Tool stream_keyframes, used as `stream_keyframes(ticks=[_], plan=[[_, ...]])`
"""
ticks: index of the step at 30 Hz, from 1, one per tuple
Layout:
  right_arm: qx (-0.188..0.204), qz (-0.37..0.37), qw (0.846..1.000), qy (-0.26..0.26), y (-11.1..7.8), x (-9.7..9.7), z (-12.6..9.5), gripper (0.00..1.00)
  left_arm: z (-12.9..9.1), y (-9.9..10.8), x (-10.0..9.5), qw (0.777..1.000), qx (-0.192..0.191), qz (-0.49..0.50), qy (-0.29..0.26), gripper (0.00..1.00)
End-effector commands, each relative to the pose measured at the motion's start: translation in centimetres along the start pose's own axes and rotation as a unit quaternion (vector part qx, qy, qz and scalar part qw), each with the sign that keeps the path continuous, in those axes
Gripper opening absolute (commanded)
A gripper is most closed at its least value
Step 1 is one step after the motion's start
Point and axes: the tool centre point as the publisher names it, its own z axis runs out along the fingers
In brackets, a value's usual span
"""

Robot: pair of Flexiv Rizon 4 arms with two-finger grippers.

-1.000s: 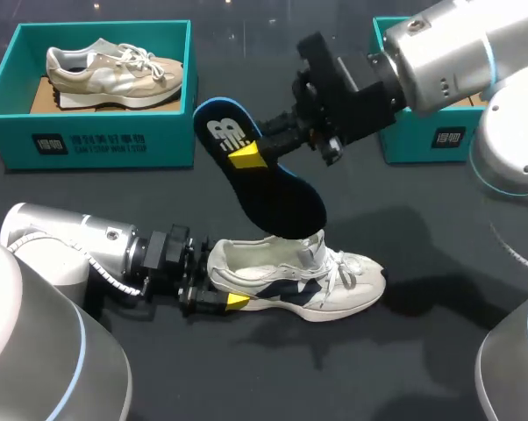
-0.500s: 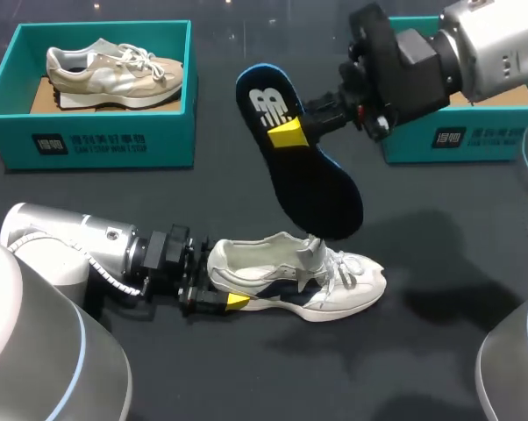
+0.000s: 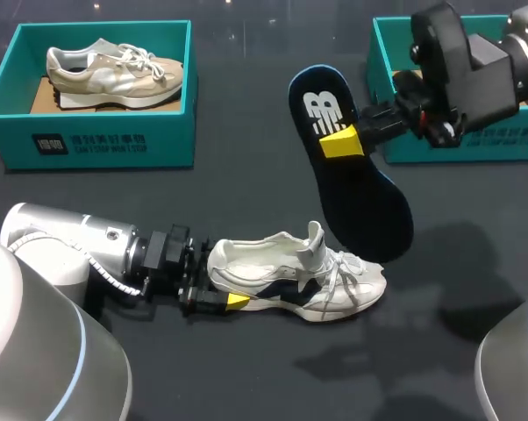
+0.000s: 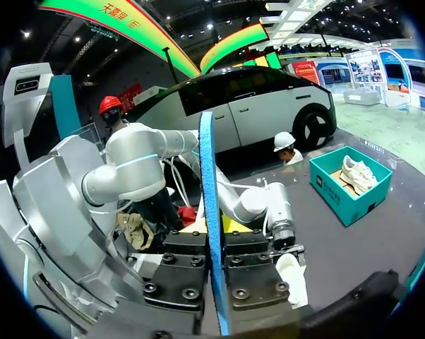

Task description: Take the shoe out of the shoebox, open the shoe tongue, remove and reinsert the insole, then place the shoe into the shoebox

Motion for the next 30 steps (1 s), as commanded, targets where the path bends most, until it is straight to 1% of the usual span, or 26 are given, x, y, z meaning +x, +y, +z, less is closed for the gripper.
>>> stream_keyframes(ticks=[1,2,7,8,19,20,22,26,30], plan=[[-0.039,0.019,0.999,0.003,-1.0,1.1,-0.1,0.0,0.1,0.0,0.0,1.0,0.0,0.0,0.0,0.0],[-0.033,0.028,0.999,-0.003,-1.3,1.4,-0.1,0.0,0.1,0.0,0.0,1.0,0.0,0.0,0.0,0.0],[-0.081,0.071,0.994,0.002,-2.9,3.7,-0.6,0.0,0.1,0.0,0.0,1.0,0.0,0.0,0.0,0.0],[-0.076,0.085,0.993,-0.007,-3.1,4.3,-1.0,0.0,0.1,0.0,0.0,1.0,0.0,0.0,0.0,0.0],[-0.076,0.085,0.993,-0.007,-3.1,4.3,-1.0,0.0,0.1,0.0,0.0,1.0,0.0,0.0,0.0,0.0],[-0.091,0.087,0.992,-0.003,-3.5,4.4,-0.5,0.0,0.1,0.0,0.0,1.0,0.0,0.0,0.0,0.0],[-0.109,0.089,0.99,0.001,-3.9,4.6,0.0,0.0,0.1,0.0,0.0,1.0,0.0,0.0,0.0,0.0],[-0.124,0.1,0.987,0.002,-4.4,5.0,0.5,0.0,0.1,0.0,0.0,1.0,0.0,0.0,0.0,0.0],[-0.131,0.104,0.986,0.0,-4.2,5.4,0.3,0.0,0.1,0.0,0.0,1.0,0.0,0.0,0.0,0.0]])
